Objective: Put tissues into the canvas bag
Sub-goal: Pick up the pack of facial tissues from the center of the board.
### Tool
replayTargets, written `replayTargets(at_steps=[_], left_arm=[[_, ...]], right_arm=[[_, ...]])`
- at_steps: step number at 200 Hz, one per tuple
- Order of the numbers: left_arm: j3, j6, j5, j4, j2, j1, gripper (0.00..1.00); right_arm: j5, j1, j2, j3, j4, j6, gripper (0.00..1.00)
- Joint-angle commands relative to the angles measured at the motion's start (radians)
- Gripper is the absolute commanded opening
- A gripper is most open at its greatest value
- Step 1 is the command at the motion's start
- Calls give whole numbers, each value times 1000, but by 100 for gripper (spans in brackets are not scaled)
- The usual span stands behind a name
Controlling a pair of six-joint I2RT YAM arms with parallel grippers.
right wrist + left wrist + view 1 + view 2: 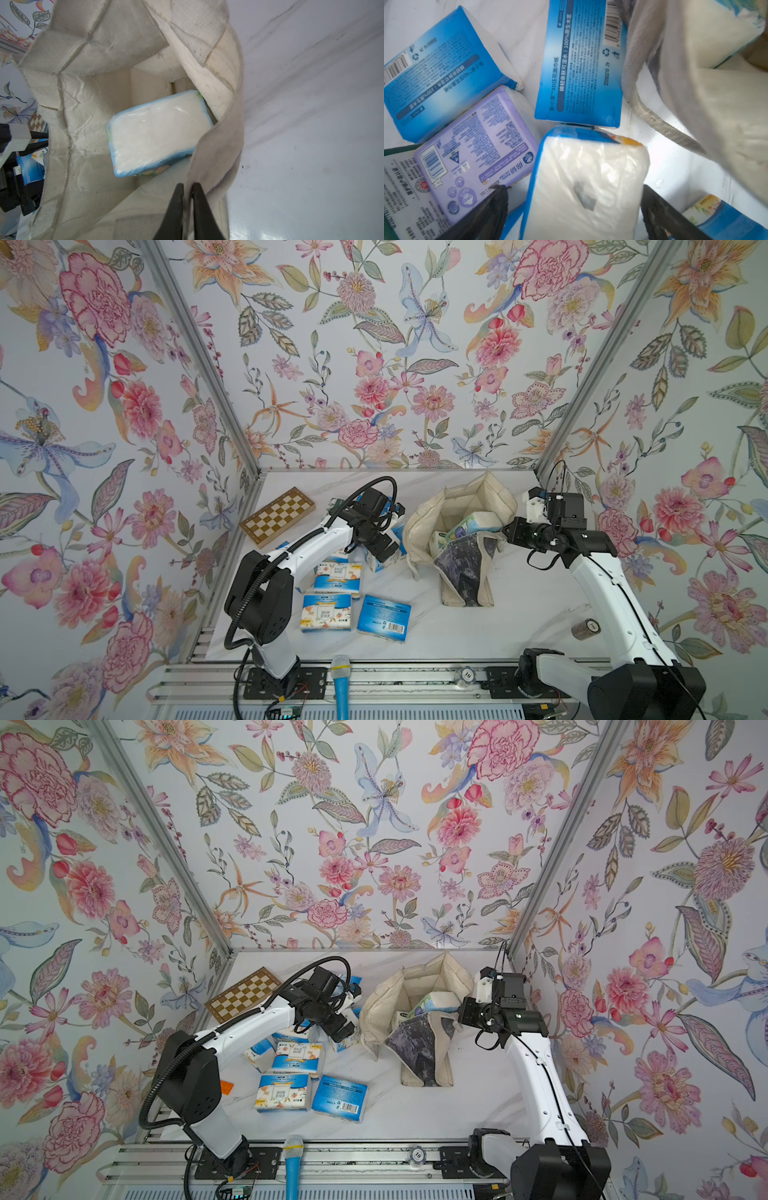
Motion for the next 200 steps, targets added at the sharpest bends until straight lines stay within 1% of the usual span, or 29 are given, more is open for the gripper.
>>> replayTargets(at_steps=[1, 15, 49, 85, 106, 122, 133, 152, 173, 200], left_arm=[[-21, 13, 23, -38, 22, 9, 96], [-15, 13, 29, -52, 30, 10, 90], [11, 13, 27, -83, 35, 12, 71], [38, 13, 19, -110, 10, 15, 54], [60, 8, 12, -122, -28, 20, 53], [101, 2, 8, -141, -71, 30, 53], [144, -3, 5, -151, -102, 36, 53], [250, -12, 10, -169, -136, 39, 57], [380, -33, 56, -184, -141, 39, 57], [475, -60, 109, -136, -158, 38, 57]], right_arm=[[5, 10, 14, 9, -1, 10, 13], [6, 11, 15, 9, -2, 10, 13], [5, 11, 8, 7, -2, 10, 13], [8, 11, 0, 4, -2, 11, 13], [8, 12, -4, 4, -1, 11, 13], [8, 11, -7, 4, -2, 11, 13], [8, 11, -7, 4, -1, 11, 13], [5, 11, -6, 6, -2, 13, 13], [4, 16, -5, 7, -2, 16, 13], [7, 19, -9, 8, -2, 16, 13]])
